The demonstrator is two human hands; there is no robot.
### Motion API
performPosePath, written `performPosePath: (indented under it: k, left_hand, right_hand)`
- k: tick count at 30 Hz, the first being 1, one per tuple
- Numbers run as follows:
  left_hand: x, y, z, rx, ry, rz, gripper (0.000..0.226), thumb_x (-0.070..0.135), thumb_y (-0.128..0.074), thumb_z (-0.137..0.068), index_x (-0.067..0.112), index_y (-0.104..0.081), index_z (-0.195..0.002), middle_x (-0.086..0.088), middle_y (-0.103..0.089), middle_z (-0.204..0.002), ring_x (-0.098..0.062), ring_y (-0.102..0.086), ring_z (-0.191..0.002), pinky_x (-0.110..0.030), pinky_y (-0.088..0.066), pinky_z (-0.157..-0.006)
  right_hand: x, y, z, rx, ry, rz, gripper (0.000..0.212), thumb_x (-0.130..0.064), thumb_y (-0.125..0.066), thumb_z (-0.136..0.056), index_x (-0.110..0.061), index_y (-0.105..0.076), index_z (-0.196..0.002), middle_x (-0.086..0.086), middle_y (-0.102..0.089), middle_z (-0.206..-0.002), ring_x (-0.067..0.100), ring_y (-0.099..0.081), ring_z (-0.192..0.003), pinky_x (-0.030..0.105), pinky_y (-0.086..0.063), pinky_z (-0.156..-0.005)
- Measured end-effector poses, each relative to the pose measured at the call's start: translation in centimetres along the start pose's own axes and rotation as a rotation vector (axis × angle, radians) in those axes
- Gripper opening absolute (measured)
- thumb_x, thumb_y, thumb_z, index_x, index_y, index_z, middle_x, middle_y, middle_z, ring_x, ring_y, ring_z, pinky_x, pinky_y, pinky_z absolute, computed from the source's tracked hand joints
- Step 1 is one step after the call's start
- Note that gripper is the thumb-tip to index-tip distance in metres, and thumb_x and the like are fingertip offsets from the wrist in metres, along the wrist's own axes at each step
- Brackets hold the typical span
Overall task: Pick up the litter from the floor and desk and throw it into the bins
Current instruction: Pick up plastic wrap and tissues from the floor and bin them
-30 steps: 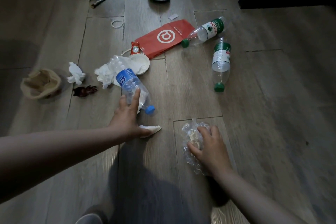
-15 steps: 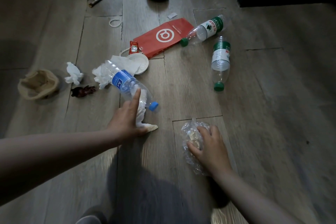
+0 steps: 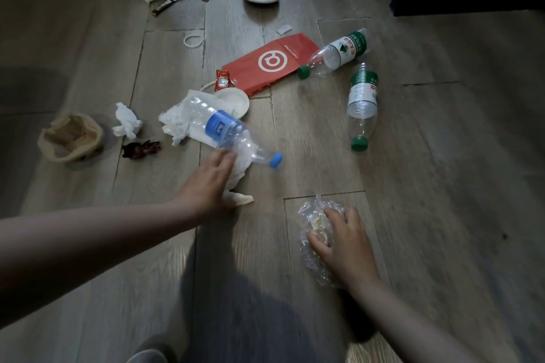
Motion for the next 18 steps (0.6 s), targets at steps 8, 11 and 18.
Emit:
performPosePath:
  k: [8,11,18]
  left_hand:
    - [-0.1,-0.7,-0.7,-0.108,-0.096,-0.214,0.069,0.03,-0.065,-0.086,0.024,-0.032,-0.146,-0.003,-0.023,-0.154,-0.022,-0.031,-0.137,-0.034,-0.033,-0.11]
    - [-0.6,-0.3,-0.8,-0.07,-0.093,-0.185,0.052,0.034,-0.063,-0.087,0.021,-0.048,-0.135,-0.005,-0.037,-0.144,-0.022,-0.043,-0.125,-0.034,-0.041,-0.1]
    - [-3.4,1.6,-1.8,0.151,0.087,-0.247,0.068,0.044,-0.075,-0.073,0.016,-0.046,-0.128,-0.012,-0.026,-0.142,-0.03,-0.036,-0.124,-0.035,-0.039,-0.096]
  right_hand:
    - [0.1,-0.1,0.0,0.022,0.011,-0.006,0.05,-0.04,-0.076,-0.074,-0.022,-0.059,-0.118,-0.006,-0.036,-0.098,0.011,-0.042,-0.085,0.022,-0.036,-0.065]
    - [0.2,-0.1,0.0,0.021,0.01,-0.001,0.05,-0.041,-0.076,-0.074,-0.022,-0.059,-0.118,-0.007,-0.037,-0.098,0.011,-0.044,-0.085,0.022,-0.037,-0.064]
    - [0.3,-0.3,-0.3,-0.002,-0.002,-0.007,0.053,-0.043,-0.075,-0.074,-0.024,-0.058,-0.121,-0.006,-0.038,-0.1,0.013,-0.046,-0.088,0.021,-0.037,-0.065]
Point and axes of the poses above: each hand's wrist, its own z-axis away from the middle knuckle, its own y-axis out of the back of the hand, x = y × z, the point moved 3 cm from there along -z, towards the middle knuckle
